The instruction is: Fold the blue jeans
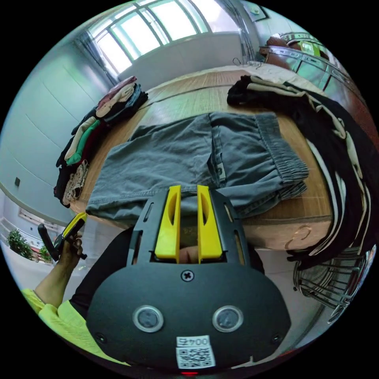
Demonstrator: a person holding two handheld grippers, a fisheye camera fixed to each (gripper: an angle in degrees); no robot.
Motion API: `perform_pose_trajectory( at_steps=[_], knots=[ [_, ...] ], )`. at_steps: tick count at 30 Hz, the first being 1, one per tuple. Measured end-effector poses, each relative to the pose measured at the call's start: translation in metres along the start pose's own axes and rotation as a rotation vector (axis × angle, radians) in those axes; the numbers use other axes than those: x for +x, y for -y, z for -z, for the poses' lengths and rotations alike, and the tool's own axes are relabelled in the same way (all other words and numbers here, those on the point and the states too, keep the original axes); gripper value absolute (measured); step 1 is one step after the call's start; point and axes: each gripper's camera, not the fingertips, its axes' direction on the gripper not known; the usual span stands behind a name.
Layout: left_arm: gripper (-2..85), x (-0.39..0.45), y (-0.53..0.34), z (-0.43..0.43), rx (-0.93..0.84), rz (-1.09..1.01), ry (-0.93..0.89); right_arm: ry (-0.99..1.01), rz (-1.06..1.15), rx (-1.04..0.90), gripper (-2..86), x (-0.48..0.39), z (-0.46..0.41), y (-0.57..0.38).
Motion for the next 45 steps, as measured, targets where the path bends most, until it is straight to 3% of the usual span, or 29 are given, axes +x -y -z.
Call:
perform_pose_trajectory(
  at_steps=[2, 12, 17, 21, 26, 31, 37, 41, 45],
  knots=[
    [7.4, 0.013, 0.004, -0.014, -0.024, -0.025, 0.021, 0.038, -0.026, -0.096, 7.8, 0.010, -0.018, 0.000],
    [2.9, 0.018, -0.002, -0.040, 0.000, 0.105, 0.046, 0.118, -0.053, -0.118, 4.9, 0.046, -0.025, -0.005],
    [1.8, 0.030, 0.000, -0.056, -0.022, 0.101, 0.036, 0.064, 0.084, -0.105, 9.5, 0.022, -0.025, -0.011],
    [2.0, 0.031, 0.002, -0.065, -0.040, 0.117, 0.070, -0.038, 0.130, -0.111, 6.9, 0.006, -0.029, -0.015],
    [4.7, 0.032, 0.000, -0.067, -0.080, -0.031, 0.144, -0.076, 0.070, -0.099, 4.3, 0.011, -0.031, -0.016],
    [7.1, 0.020, -0.007, -0.062, -0.078, -0.053, 0.094, -0.091, 0.084, -0.099, 4.0, 0.007, -0.032, -0.019],
    [3.5, 0.009, -0.010, -0.051, -0.156, -0.109, 0.154, -0.087, 0.080, -0.092, 3.9, 0.007, -0.032, -0.021],
    [1.3, 0.000, 0.014, -0.016, -0.014, 0.001, 0.053, -0.083, 0.075, -0.081, 3.8, 0.007, -0.031, -0.024],
    [0.9, 0.029, 0.055, -0.026, 0.023, -0.078, 0.009, -0.078, 0.076, -0.081, 3.5, 0.008, -0.031, -0.025]
  ],
)
